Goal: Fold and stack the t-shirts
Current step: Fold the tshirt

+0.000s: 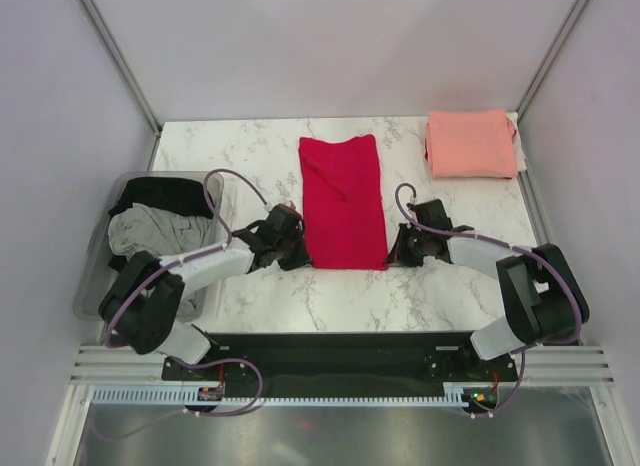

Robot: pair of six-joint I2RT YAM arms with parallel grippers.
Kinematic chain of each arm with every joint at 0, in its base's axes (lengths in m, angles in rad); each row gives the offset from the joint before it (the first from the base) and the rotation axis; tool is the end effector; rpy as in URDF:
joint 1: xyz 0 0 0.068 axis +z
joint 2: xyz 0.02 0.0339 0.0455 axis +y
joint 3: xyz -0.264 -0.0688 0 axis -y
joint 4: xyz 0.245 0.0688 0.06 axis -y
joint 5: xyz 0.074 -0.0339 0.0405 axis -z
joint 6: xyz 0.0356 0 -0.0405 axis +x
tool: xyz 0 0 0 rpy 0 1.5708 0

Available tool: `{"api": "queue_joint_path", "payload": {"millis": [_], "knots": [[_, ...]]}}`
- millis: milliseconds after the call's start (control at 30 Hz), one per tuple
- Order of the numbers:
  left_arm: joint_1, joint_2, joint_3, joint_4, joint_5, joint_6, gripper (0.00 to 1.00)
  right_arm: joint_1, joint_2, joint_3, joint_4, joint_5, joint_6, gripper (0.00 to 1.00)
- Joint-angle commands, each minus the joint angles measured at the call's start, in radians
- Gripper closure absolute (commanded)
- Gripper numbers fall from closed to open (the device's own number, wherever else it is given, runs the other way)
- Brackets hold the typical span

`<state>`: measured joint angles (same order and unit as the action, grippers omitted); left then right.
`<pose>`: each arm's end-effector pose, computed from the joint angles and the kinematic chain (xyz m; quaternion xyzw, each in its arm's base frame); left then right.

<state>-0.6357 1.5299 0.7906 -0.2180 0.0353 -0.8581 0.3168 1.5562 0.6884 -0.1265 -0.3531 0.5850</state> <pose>0.2356 -0.1754 0.1669 -0.1005 0.9479 -0.2175 0.2101 0.2611 0.0986 0.1393 0.0767 0.9420 0.2735 0.1785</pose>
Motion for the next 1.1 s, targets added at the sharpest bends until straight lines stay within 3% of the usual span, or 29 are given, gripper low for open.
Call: {"api": "queue_joint_path", "payload": {"millis": [0, 133, 300, 333, 500, 800, 1067], "knots": [[-0.070, -0.138, -0.037, -0.089, -0.021, 0.004, 0.98, 0.004, -0.117, -0.026, -0.208, 0.065, -0.013, 1.00], [-0.159, -0.259, -0.077, -0.151, 0.014, -0.042, 0.98, 0.019, -0.287, -0.032, -0.332, 0.065, 0.009, 1.00], [-0.346, -0.398, -0.099, -0.240, -0.032, -0.176, 0.98, 0.097, -0.514, -0.043, -0.488, 0.071, 0.093, 1.00], [-0.405, -0.419, -0.091, -0.295, -0.066, -0.197, 0.98, 0.116, -0.544, -0.033, -0.505, 0.078, 0.113, 1.00], [-0.502, -0.490, 0.048, -0.466, -0.169, -0.268, 0.98, 0.240, -0.653, 0.085, -0.640, 0.202, 0.210, 1.00], [-0.487, -0.495, 0.239, -0.646, -0.371, -0.205, 0.98, 0.245, -0.507, 0.413, -0.753, 0.339, 0.128, 1.00], [-0.342, -0.438, 0.298, -0.647, -0.336, -0.107, 0.98, 0.243, -0.303, 0.563, -0.743, 0.407, 0.049, 1.00]]}}
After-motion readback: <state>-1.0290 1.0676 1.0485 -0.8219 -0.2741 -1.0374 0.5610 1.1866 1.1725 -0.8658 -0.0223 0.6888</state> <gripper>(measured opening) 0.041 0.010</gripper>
